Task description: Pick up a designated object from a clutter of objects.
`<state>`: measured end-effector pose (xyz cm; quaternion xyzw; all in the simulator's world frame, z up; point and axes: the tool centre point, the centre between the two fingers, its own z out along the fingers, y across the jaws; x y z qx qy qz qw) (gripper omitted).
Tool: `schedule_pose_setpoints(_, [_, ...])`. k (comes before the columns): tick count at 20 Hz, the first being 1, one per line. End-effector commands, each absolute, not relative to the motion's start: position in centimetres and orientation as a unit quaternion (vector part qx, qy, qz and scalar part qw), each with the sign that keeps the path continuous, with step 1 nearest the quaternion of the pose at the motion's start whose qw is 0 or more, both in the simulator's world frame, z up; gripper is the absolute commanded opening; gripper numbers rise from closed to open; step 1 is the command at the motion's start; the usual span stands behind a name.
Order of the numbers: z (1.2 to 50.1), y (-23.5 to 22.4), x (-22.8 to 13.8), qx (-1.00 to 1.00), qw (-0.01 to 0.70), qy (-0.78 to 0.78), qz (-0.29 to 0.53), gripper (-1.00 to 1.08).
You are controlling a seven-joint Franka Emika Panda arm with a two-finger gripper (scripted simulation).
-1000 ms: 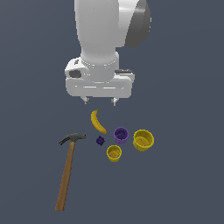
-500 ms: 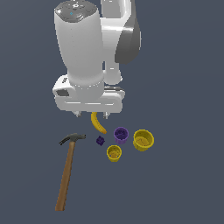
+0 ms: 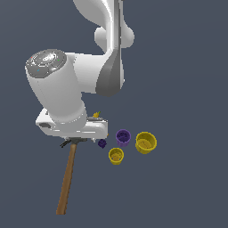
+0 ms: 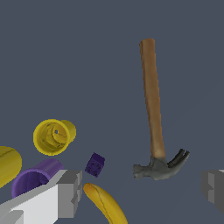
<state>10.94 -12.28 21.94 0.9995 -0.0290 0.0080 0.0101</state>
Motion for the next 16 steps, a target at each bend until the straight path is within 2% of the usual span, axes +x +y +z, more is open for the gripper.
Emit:
schedule_pose_setpoints(1, [20.1, -13.7, 12.0, 0.999, 0.008, -0.033, 0.007, 1.0])
schedule_pose_setpoints(16, [9.5, -21.4, 15.5, 0.999, 0.001, -0.052, 0.001, 1.0])
